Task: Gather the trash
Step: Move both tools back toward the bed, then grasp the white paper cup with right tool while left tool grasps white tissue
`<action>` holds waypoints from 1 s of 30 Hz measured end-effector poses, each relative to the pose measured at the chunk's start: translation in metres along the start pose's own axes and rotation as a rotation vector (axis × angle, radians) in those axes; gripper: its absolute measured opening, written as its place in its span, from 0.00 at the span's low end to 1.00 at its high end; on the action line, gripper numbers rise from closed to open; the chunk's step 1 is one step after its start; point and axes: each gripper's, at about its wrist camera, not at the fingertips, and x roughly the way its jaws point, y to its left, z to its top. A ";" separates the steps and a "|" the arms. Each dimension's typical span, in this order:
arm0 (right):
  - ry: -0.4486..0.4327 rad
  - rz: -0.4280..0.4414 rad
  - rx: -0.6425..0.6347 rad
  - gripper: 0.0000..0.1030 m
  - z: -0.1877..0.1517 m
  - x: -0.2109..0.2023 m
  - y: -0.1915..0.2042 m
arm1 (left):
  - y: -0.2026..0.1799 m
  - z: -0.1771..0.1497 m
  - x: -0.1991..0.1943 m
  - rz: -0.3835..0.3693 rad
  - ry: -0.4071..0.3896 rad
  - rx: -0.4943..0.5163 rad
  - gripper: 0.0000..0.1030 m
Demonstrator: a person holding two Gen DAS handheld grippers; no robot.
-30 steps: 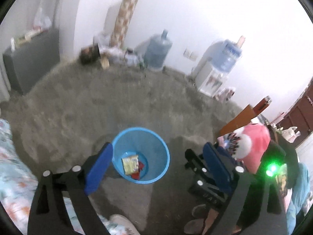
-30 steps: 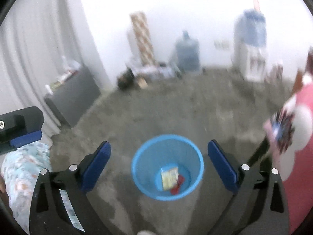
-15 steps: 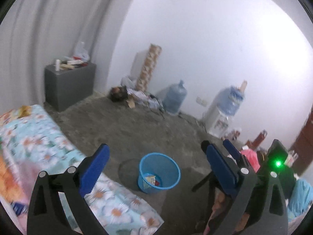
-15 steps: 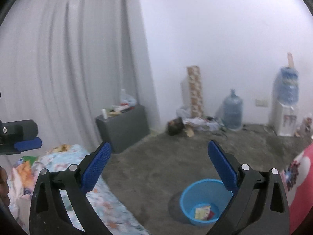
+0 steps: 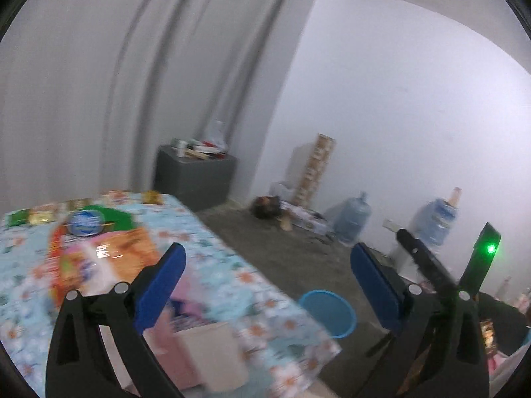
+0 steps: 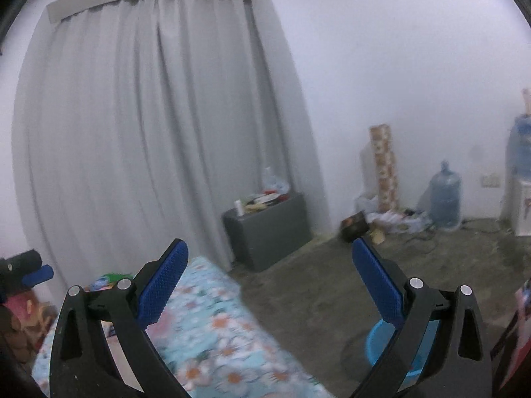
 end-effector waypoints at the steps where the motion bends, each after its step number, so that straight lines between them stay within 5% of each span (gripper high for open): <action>1: 0.022 0.029 -0.004 0.92 0.000 0.003 0.004 | 0.006 -0.003 -0.007 0.019 -0.003 -0.004 0.95; 5: 0.137 0.171 -0.039 0.92 -0.008 0.018 0.029 | 0.033 -0.025 -0.030 0.108 0.009 -0.032 0.95; 13: 0.391 0.376 -0.099 0.89 -0.046 0.035 0.084 | 0.065 -0.065 -0.039 0.164 0.075 -0.061 0.95; 20: 0.580 0.471 -0.074 0.79 -0.077 0.056 0.112 | 0.079 -0.079 -0.014 0.264 0.152 -0.004 0.89; 30: 0.773 0.522 -0.014 0.70 -0.110 0.087 0.132 | 0.133 -0.065 0.033 0.349 0.223 -0.075 0.67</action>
